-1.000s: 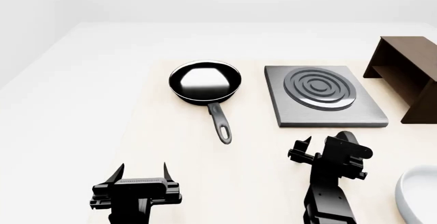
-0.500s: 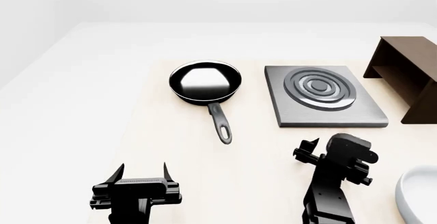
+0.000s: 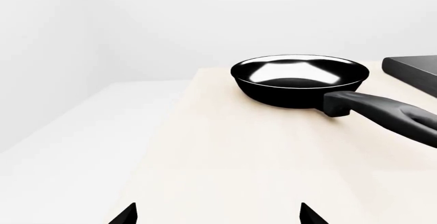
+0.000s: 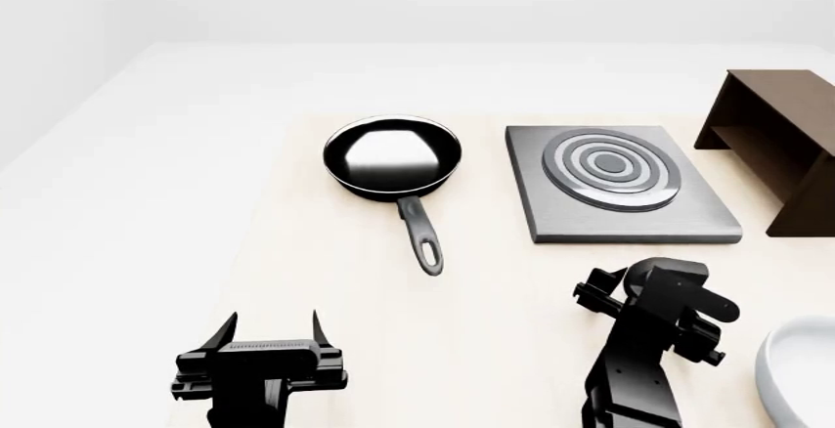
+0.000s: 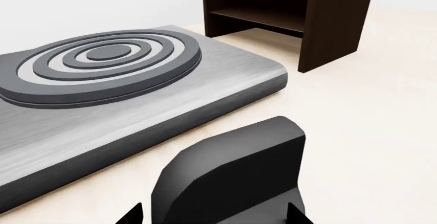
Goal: Turn on the stove.
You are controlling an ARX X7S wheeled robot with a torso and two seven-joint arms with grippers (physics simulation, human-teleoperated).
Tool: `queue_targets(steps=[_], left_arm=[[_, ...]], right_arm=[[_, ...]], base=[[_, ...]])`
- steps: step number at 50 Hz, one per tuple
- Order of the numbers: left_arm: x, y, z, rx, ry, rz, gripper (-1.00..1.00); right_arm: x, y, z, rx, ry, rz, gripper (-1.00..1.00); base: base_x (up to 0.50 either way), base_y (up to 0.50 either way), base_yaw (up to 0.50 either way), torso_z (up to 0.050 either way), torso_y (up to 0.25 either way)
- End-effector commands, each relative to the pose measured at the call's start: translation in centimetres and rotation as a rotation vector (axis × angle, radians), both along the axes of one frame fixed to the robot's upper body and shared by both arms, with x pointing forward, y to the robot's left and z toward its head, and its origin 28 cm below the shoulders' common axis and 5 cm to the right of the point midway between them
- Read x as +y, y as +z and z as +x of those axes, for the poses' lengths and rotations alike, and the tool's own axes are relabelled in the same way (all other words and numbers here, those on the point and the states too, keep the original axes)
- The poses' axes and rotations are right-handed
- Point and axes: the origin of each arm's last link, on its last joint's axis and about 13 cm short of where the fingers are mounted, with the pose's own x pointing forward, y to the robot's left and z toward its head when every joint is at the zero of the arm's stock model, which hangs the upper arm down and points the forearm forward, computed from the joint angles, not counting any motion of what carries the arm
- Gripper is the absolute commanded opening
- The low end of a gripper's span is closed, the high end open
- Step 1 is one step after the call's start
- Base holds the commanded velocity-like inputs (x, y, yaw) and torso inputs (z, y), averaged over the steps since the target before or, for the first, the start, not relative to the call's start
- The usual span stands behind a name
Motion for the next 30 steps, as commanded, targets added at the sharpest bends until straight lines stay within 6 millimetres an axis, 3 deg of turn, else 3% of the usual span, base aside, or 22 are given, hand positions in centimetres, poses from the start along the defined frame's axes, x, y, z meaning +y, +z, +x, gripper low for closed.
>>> queue_targets(steps=[1, 10, 18, 30], left_arm=[[0.0, 0.0, 0.1, -0.011, -0.008, -0.02, 1.0], [0.0, 0.0, 0.1, -0.011, -0.009, -0.019, 1.0], [0.0, -0.1, 0.1, -0.013, -0.013, -0.019, 1.0], [0.0, 0.0, 0.0, -0.013, -0.013, -0.018, 1.0]], right_arm=[[0.4, -0.5, -0.3, 0.007, -0.007, 0.035, 1.0], [0.8, -0.5, -0.7, -0.015, 0.017, 0.05, 1.0], [2.3, 1.4, -3.3, -0.083, 0.103, 0.073, 1.0], [2.7, 2.7, -4.6, -0.118, 0.144, 0.077, 1.0]], base=[[0.0, 0.0, 0.0, 0.0, 0.0], [0.0, 0.0, 0.0, 0.0, 0.0], [0.0, 0.0, 0.0, 0.0, 0.0], [0.0, 0.0, 0.0, 0.0, 0.0]])
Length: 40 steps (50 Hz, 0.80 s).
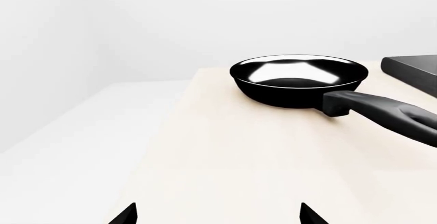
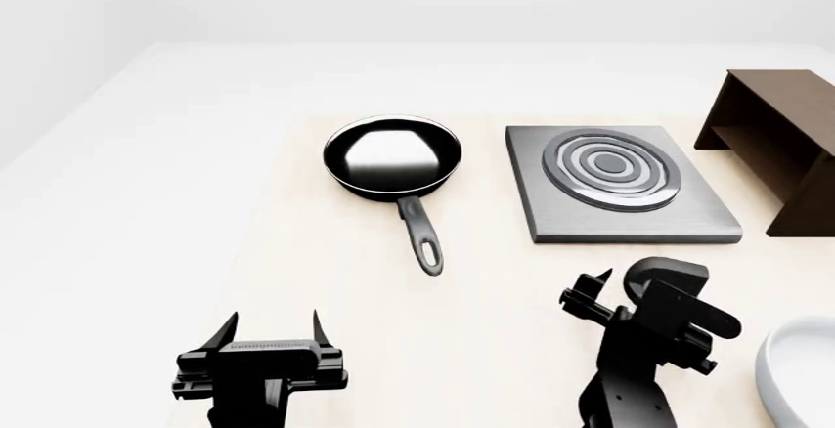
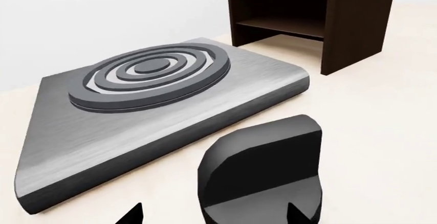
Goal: Turn on the stove.
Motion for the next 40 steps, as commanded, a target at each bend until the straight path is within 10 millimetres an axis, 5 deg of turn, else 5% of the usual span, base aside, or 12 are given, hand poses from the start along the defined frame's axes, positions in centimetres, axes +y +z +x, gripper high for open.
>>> queue_targets(steps=[1, 4, 8, 12, 13, 17, 19, 40], left_arm=[[-0.1, 0.1, 0.0, -0.011, -0.01, -0.019, 1.0], [-0.1, 0.1, 0.0, -0.011, -0.01, -0.02, 1.0], [-0.1, 0.1, -0.1, -0.012, -0.011, -0.02, 1.0], [-0.1, 0.2, -0.1, -0.012, -0.01, -0.02, 1.0], [-0.1, 0.1, -0.1, -0.012, -0.01, -0.02, 1.0], [-0.1, 0.1, -0.1, -0.013, -0.012, -0.02, 1.0], [-0.1, 0.1, -0.1, -0.013, -0.012, -0.02, 1.0], [0.0, 0.0, 0.0, -0.013, -0.012, -0.02, 1.0]], right_arm=[[1.0, 2.1, -2.3, -0.062, 0.066, 0.023, 1.0], [1.1, 3.4, -3.3, -0.085, 0.087, 0.002, 1.0], [0.7, 8.0, -7.4, -0.305, 0.125, -0.112, 1.0], [0.6, 11.8, -15.3, -0.582, 0.164, -0.177, 1.0], [0.4, 13.2, -18.6, -0.706, 0.149, -0.186, 1.0], [-0.1, 14.8, -26.2, -0.929, 0.17, -0.223, 1.0], [-0.7, 14.9, -27.0, -1.038, 0.107, -0.249, 1.0], [-0.3, 12.9, -26.0, -0.936, 0.137, -0.234, 1.0]], base=[[0.0, 0.0, 0.0, 0.0, 0.0], [0.0, 0.0, 0.0, 0.0, 0.0], [0.0, 0.0, 0.0, 0.0, 0.0], [0.0, 0.0, 0.0, 0.0, 0.0], [0.0, 0.0, 0.0, 0.0, 0.0], [0.0, 0.0, 0.0, 0.0, 0.0], [0.0, 0.0, 0.0, 0.0, 0.0], [0.0, 0.0, 0.0, 0.0, 0.0]])
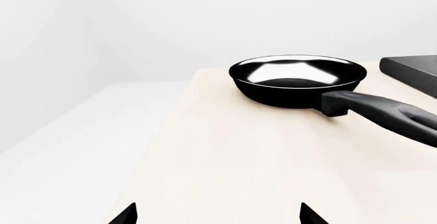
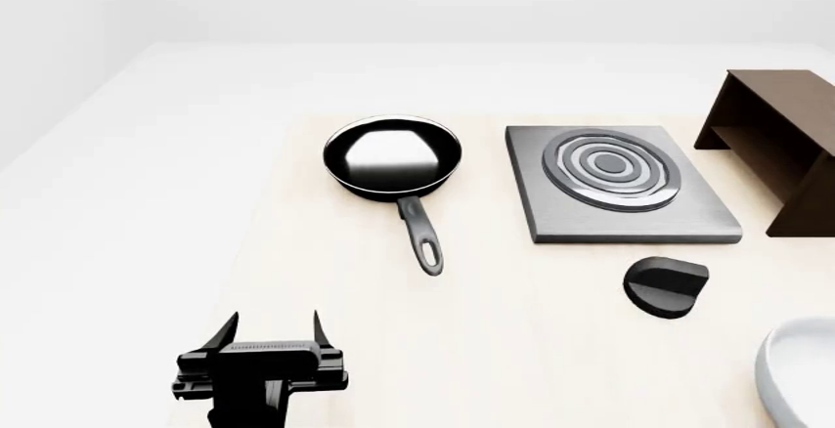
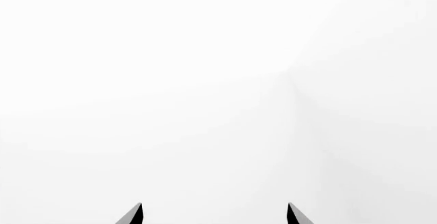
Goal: Turn on the stove.
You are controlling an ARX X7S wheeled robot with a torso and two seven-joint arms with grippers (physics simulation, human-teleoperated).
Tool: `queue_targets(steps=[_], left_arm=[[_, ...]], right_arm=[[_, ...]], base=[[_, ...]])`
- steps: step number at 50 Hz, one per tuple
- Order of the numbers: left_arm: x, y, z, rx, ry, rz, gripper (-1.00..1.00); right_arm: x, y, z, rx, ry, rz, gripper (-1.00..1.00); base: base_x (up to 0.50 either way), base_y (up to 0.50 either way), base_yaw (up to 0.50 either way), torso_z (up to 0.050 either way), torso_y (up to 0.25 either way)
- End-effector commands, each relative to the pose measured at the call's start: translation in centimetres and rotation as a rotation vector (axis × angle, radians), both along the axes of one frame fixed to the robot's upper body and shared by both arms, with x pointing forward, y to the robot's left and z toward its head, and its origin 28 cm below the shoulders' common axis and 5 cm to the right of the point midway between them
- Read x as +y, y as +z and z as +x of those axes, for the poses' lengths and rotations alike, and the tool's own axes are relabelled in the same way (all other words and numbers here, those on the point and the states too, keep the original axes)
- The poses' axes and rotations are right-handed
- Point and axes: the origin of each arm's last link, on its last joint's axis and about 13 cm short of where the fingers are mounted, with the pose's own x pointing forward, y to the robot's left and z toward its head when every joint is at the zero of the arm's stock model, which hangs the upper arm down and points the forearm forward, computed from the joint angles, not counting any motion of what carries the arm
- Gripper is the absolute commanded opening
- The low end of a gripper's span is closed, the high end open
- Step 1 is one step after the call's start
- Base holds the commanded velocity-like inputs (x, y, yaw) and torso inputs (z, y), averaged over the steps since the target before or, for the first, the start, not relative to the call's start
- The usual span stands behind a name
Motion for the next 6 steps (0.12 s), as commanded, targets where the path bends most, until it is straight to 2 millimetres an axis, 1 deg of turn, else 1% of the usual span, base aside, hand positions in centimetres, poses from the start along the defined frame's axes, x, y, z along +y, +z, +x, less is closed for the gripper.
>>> queue_targets(steps=[1, 6], left_arm=[[-0.02, 0.06, 0.02, -0.012, -0.009, -0.02, 1.0], [-0.01, 0.05, 0.03, -0.012, -0.009, -0.02, 1.0]], right_arm=[[0.05, 0.6, -1.2, -0.026, -0.002, -0.053, 1.0], [0.09, 0.56, -1.2, -0.027, 0.003, -0.055, 1.0]], base=[[0.0, 0.0, 0.0, 0.0, 0.0], [0.0, 0.0, 0.0, 0.0, 0.0]])
